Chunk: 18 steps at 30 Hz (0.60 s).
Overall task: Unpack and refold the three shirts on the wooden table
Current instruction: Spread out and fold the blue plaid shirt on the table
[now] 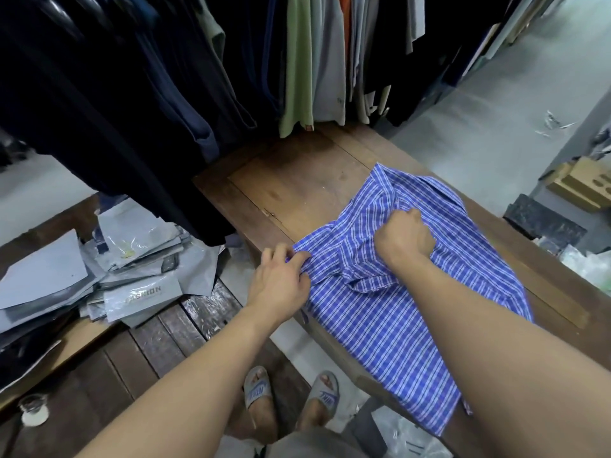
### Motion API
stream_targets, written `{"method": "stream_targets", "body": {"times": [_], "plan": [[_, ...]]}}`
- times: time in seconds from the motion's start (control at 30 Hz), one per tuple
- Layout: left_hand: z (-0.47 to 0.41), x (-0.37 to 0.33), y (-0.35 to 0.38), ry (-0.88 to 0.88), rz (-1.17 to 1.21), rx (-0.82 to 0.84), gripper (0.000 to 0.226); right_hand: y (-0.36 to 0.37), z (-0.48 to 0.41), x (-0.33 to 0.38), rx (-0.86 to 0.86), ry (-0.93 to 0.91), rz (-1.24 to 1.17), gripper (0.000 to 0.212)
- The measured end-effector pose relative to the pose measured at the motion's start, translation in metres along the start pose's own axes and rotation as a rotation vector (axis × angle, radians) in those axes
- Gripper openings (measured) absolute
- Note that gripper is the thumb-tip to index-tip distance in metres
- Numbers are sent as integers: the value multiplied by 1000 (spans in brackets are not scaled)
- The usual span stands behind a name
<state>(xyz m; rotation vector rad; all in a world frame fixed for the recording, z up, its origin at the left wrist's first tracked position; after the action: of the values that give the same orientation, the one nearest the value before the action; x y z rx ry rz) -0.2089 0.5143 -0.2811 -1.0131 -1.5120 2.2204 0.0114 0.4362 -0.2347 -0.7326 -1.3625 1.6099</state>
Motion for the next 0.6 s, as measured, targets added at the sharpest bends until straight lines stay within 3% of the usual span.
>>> {"method": "stream_targets", "body": {"times": [0.07, 0.23, 0.47, 0.6], "plan": [[0, -3, -1, 21, -37, -9, 44, 5, -4, 2, -15, -29, -8, 30], [0, -5, 3, 38, 2, -49, 39, 4, -25, 25, -43, -145, -289, 43], [-28, 1, -13, -229, 204, -110, 30, 5, -73, 45, -61, -69, -307, 46], [-46, 0, -13, -319, 177, -39, 24, 7, -91, 47, -15, -19, -319, 50]]}}
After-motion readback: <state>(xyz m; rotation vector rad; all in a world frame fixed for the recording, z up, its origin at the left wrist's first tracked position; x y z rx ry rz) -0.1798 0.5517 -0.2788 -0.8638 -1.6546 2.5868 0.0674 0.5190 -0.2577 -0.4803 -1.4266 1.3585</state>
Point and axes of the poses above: each hand's wrist, its own z-axis away from the middle knuckle, its own y-axis out of the palm, x = y × z, the point moved 5 cm from there along -z, towards the middle knuckle, and after that the axes turned 1 degree about z, right-handed, at the moved point
